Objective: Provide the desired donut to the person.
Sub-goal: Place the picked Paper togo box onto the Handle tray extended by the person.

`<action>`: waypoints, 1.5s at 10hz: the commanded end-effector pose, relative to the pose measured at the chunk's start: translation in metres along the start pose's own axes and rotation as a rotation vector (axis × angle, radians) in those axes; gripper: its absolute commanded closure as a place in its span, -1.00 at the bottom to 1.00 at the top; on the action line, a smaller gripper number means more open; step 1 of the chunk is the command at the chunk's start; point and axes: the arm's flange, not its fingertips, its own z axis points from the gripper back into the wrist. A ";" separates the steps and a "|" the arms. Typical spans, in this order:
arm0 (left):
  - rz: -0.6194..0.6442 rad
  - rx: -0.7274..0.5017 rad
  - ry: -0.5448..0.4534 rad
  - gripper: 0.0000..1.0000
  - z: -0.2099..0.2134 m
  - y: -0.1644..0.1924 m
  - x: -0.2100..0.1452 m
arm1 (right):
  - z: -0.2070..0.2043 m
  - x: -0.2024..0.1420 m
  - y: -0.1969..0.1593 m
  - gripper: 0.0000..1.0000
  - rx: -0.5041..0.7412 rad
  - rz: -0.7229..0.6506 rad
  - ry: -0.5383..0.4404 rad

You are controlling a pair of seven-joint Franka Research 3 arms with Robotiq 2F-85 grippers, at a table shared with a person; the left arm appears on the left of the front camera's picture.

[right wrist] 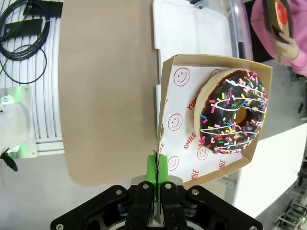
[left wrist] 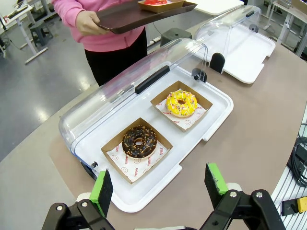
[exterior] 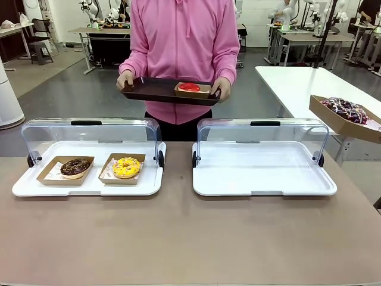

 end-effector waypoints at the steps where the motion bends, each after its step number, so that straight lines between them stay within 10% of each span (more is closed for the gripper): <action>1: 0.005 -0.007 -0.012 -1.00 0.000 0.000 -0.001 | 0.001 0.000 0.000 1.00 -0.001 -0.012 0.007; 15: 0.005 -0.007 -0.012 -1.00 0.000 0.000 -0.001 | 0.001 0.000 0.000 1.00 -0.001 -0.012 0.007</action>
